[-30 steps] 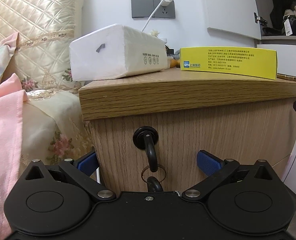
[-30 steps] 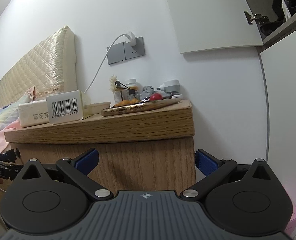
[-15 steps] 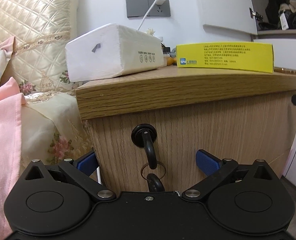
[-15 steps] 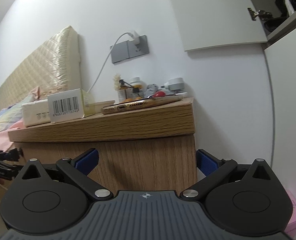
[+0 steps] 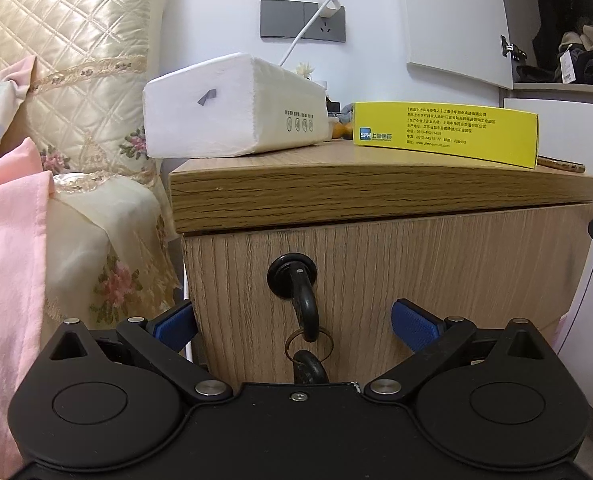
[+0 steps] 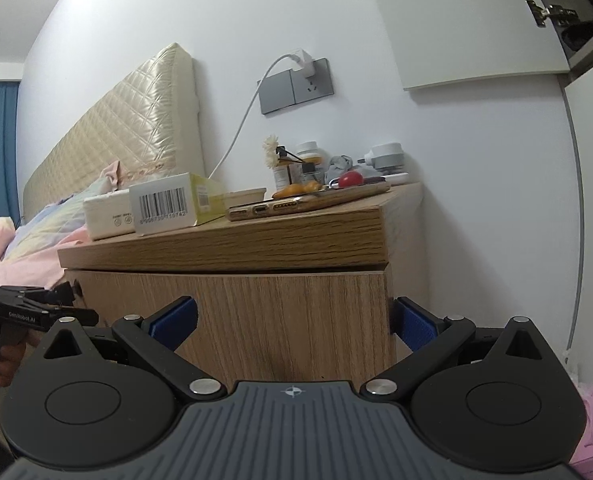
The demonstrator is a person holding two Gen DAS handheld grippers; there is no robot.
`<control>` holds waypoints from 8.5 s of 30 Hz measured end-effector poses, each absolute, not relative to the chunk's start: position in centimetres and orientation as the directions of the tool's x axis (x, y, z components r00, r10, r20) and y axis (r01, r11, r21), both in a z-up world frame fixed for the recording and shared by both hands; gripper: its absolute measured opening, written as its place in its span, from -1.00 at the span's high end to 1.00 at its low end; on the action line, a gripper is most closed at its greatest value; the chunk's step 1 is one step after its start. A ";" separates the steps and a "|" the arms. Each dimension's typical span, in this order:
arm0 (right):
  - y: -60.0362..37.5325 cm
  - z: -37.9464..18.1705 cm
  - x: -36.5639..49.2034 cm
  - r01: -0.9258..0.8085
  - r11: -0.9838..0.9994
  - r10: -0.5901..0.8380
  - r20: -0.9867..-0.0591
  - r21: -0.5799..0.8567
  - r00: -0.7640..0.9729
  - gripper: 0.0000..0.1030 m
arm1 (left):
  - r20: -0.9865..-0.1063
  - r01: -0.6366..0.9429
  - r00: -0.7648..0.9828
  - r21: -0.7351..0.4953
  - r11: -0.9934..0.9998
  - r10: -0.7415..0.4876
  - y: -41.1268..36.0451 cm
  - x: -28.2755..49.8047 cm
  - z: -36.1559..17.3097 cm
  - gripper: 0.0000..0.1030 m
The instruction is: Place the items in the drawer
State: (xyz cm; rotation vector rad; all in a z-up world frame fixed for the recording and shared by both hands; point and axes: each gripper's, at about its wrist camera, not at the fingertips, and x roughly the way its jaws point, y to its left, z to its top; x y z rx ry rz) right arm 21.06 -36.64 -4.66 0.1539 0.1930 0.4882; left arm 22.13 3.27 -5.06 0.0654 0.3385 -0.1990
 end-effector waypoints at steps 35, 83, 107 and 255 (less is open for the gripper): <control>-35.6 -3.6 19.1 -0.477 0.875 0.481 -0.251 0.081 0.840 -0.97 | -0.280 0.212 0.939 0.017 0.977 -0.199 3.3 18.9 -5.7 -0.94; -36.0 -2.2 6.6 -0.539 0.837 0.538 -0.313 0.091 0.783 -0.98 | -0.271 0.207 0.943 0.018 0.978 -0.194 2.7 5.3 -5.8 -0.96; -35.6 1.4 4.3 -0.374 0.925 0.379 -0.142 0.062 0.914 -0.99 | -0.184 0.143 0.973 0.004 0.990 -0.140 2.1 2.5 -2.5 -0.97; -26.8 4.7 6.5 -0.281 0.943 0.298 -0.075 0.176 0.952 -1.00 | -0.154 -0.041 0.987 0.054 0.998 0.049 -1.2 6.0 -1.3 -0.98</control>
